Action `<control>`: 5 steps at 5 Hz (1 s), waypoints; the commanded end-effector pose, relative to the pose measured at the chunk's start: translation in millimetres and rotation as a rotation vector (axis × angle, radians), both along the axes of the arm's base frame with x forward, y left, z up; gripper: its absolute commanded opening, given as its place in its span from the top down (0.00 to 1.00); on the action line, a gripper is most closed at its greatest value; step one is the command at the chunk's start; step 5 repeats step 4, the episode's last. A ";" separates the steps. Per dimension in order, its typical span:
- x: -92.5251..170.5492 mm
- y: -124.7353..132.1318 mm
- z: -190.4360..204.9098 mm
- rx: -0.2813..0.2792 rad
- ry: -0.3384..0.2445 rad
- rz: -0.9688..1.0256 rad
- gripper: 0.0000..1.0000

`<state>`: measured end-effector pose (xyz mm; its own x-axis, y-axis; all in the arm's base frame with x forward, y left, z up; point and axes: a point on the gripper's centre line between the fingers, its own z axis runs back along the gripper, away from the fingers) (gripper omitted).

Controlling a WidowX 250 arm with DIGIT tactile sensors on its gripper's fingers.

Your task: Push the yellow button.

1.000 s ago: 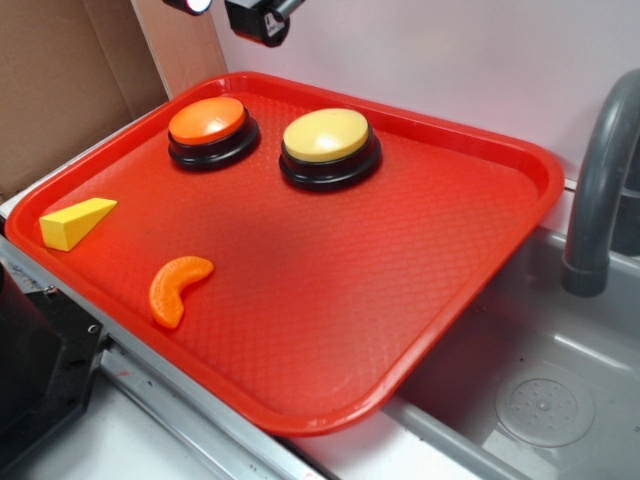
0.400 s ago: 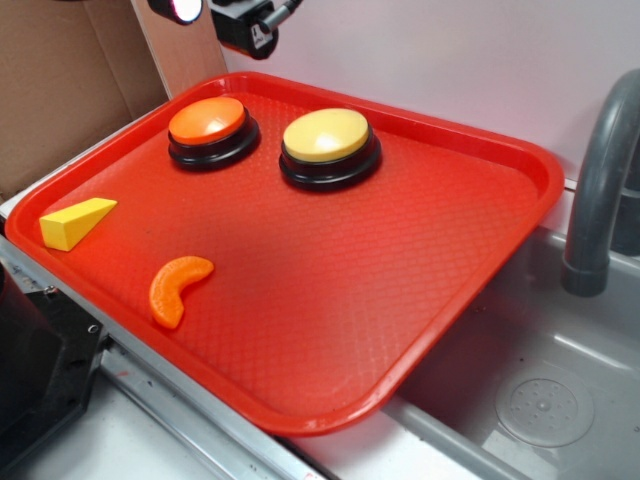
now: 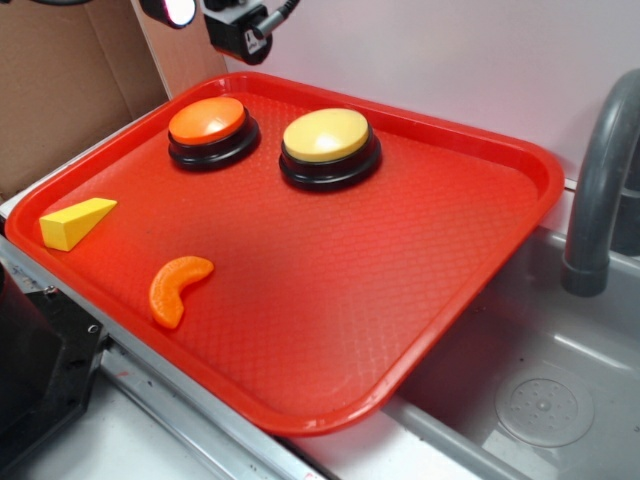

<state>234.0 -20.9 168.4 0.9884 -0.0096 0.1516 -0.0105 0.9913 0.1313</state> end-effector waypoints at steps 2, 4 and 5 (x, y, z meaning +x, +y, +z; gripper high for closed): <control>-8.1 -2.7 18.3 0.002 -0.058 0.011 0.00; -8.6 1.0 23.1 0.004 -0.050 0.031 0.00; -8.6 1.0 23.1 0.004 -0.050 0.031 0.00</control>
